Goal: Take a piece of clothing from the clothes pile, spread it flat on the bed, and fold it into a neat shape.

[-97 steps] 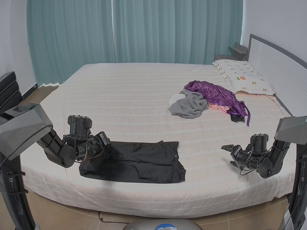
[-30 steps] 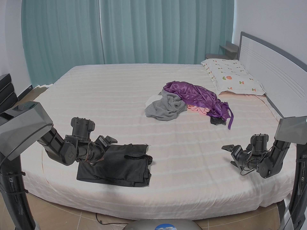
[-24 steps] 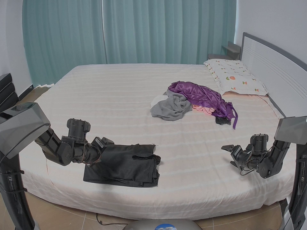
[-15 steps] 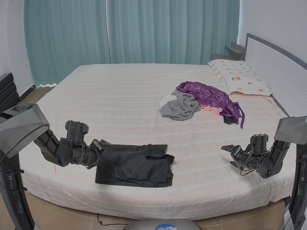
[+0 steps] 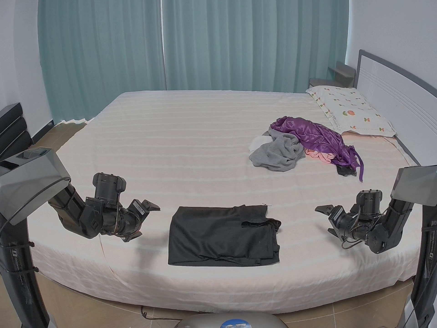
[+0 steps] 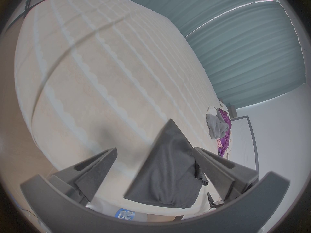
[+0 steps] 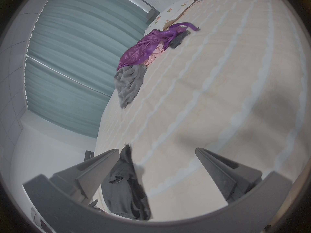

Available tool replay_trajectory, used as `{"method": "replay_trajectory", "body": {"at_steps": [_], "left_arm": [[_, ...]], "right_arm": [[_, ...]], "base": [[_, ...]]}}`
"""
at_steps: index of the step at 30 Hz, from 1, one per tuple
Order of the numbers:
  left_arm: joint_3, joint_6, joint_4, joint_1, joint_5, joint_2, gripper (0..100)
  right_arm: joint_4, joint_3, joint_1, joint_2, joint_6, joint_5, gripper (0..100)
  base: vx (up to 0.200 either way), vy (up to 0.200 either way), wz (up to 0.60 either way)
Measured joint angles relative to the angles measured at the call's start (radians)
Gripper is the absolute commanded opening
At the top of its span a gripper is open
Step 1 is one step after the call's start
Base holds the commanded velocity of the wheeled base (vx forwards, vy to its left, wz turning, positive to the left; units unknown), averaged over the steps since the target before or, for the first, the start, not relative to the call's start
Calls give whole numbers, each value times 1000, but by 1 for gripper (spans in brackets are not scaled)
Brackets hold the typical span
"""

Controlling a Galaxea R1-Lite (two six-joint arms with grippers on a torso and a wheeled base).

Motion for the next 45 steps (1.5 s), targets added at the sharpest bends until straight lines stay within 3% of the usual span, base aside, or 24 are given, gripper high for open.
{"method": "replay_trajectory", "body": {"at_steps": [6,15,25,31,36,45], "left_arm": [[-1,2,0,0,1,0,100],[-7,5,0,-3,15,6,100],[-16,-14,0,-6,55,14,100],[-17,-16,0,-8,60,17,100],[-18,-15,-1,-8,62,20,100],[-18,-12,-1,-9,62,21,100]], "right_arm": [[2,11,45,-38,2,-1,100],[29,13,243,-100,1,-9,100],[323,-206,382,-54,-8,-48,100],[446,-355,404,7,-25,-60,100],[491,-472,400,68,-63,-116,100],[495,-603,296,134,-77,-184,100]], "base": [[0,67,0],[0,0,0],[0,0,0],[0,0,0],[0,0,0],[0,0,0]]}}
